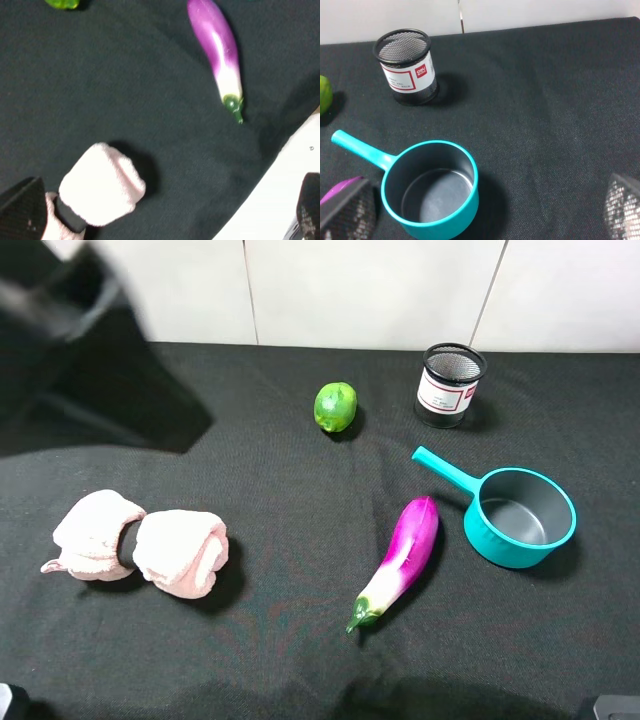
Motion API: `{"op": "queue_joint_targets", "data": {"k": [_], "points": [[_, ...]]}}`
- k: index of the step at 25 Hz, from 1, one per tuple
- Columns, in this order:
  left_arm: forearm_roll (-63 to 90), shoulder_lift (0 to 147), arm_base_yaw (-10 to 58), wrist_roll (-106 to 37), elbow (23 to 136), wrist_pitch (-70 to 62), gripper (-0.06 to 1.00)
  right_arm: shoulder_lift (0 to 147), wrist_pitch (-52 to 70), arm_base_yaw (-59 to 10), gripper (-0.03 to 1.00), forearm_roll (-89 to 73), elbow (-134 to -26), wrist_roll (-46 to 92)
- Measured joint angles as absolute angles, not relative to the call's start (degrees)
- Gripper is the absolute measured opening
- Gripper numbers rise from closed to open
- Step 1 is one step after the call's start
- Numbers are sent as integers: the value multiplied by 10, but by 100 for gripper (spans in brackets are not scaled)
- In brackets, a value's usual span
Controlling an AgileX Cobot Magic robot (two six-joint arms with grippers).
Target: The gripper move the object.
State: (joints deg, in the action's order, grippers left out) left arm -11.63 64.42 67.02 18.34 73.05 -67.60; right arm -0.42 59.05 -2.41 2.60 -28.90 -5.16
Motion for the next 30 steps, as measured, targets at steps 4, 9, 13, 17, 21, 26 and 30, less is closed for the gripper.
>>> {"op": "queue_joint_targets", "data": {"k": [4,9,13,17,21,26,30], "points": [[-124,605,670,183,690,-676,99,-4,590,-24,69,26,-289,-52],[-139,553,670,197,647,-676,99,-4,590,-24,69,26,-289,-52],[-145,511,652,212,620,-676,99,-4,590,-24,69,26,-289,-52],[-145,479,577,212,597,-676,99,-4,590,-24,69,26,-289,-52],[-142,452,476,181,578,-675,99,-4,590,-24,69,26,-289,-52],[-115,414,356,131,554,-675,99,-4,590,-24,69,26,-289,-52],[-112,370,275,112,520,-675,99,-4,590,-24,69,26,-289,-52]]}}
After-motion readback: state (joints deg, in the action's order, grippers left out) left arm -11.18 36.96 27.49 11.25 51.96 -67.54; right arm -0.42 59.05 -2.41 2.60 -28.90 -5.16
